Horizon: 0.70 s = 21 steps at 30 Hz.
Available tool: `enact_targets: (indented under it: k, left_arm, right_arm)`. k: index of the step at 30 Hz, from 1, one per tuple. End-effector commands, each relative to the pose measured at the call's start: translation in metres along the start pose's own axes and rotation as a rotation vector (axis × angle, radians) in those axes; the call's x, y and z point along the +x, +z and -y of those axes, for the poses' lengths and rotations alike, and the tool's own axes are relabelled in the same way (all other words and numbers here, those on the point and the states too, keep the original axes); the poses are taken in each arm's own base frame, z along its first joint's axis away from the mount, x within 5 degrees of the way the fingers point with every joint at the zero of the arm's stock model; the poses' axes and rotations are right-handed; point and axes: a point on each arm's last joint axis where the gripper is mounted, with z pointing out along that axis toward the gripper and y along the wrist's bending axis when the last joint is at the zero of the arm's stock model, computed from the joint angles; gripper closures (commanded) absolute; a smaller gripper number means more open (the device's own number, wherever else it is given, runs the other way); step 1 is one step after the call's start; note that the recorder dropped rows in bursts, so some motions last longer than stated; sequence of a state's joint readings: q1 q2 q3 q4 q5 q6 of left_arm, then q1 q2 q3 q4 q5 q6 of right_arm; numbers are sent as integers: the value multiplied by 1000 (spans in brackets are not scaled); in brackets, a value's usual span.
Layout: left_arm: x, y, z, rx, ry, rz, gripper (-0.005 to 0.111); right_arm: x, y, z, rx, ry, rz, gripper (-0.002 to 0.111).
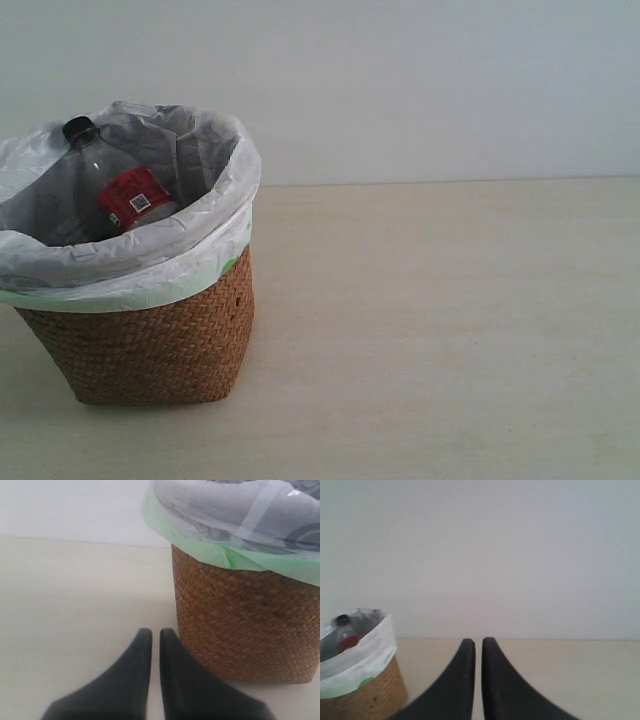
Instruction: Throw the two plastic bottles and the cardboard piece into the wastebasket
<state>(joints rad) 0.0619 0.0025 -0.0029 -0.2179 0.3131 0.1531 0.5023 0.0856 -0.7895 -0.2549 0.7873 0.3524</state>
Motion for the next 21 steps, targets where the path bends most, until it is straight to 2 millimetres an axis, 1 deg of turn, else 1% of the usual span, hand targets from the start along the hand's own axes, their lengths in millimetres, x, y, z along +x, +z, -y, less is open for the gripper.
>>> enact_targets:
  k: [1, 6, 12, 14, 17, 19, 21]
  left_arm:
    - [1, 0, 0, -4, -8, 2, 101]
    - [1, 0, 0, -4, -8, 2, 101]
    - [1, 0, 0, -4, -8, 2, 101]
    - [1, 0, 0, -4, -8, 2, 101]
    - [1, 0, 0, -4, -8, 2, 101]
    - [1, 0, 0, -4, -8, 2, 101]
    - [1, 0, 0, -4, -8, 2, 101]
  right_arm:
    - [0, -4, -4, 167, -2, 39, 107]
    - [1, -9, -8, 292, -5, 72, 107]
    - [5, -27, -11, 295, -4, 142, 107]
    - [6, -26, -10, 295, -2, 136, 107]
    - [15, -16, -8, 298, -9, 109, 107]
    - [33, -1, -3, 302, -16, 56, 107]
    - [59, 19, 4, 301, -26, -6, 107]
